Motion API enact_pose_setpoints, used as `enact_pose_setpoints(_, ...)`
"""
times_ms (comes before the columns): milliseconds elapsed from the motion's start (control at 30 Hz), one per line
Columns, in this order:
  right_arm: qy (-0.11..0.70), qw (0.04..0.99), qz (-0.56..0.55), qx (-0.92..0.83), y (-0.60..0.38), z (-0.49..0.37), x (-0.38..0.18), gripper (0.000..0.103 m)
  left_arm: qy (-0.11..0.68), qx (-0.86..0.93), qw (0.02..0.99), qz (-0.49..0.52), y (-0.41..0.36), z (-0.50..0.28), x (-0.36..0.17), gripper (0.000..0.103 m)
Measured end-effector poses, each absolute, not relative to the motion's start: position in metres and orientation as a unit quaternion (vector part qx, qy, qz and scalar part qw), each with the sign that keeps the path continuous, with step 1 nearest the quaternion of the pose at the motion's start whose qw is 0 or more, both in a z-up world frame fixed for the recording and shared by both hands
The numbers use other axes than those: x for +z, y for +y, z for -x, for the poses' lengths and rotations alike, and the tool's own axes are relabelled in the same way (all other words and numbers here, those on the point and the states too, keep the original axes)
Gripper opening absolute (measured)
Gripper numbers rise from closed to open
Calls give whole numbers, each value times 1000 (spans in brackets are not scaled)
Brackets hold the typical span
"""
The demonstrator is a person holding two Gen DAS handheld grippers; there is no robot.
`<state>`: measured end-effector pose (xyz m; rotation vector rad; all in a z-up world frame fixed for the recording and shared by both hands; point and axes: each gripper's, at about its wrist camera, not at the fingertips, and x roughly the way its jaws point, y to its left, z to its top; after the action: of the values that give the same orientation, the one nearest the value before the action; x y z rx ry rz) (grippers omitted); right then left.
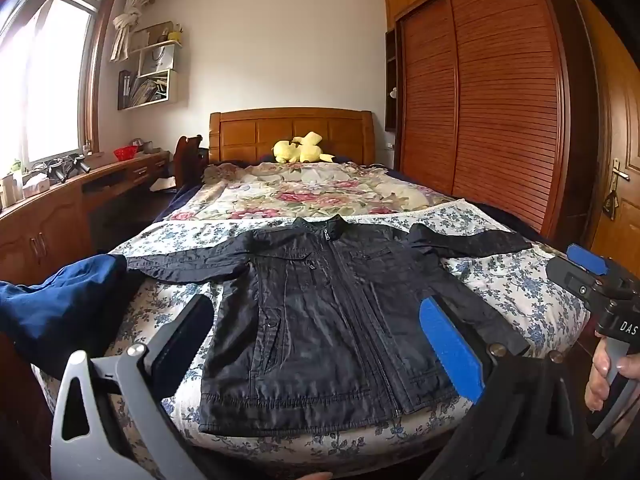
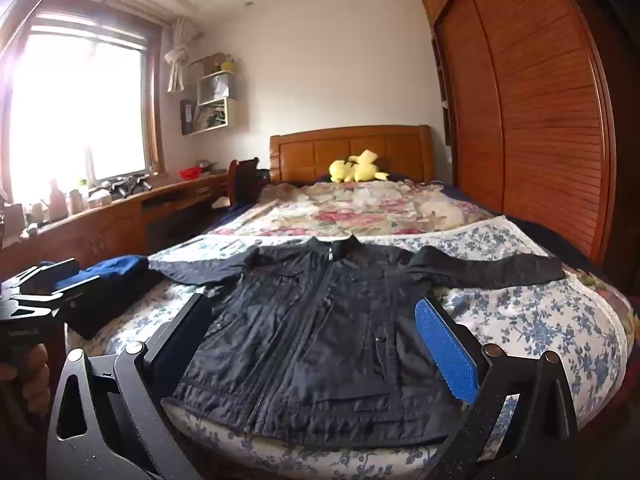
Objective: Fold large clothes
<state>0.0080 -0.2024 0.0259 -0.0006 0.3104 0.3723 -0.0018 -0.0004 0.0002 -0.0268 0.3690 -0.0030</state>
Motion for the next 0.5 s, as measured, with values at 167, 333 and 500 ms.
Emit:
enact_pose_setpoints(167,159,970,-2,185,-201,-9,22,103,183,-4,983,9,-4,8,2,103)
enact_pose_setpoints(333,160,969,0,186,-196,-6,21,103,191,3,981,17,4,2,-2,103)
enact_pose_setpoints(500,161,969,1,188,-194,-7,19,103,189,4,982,19,6,3,0,103)
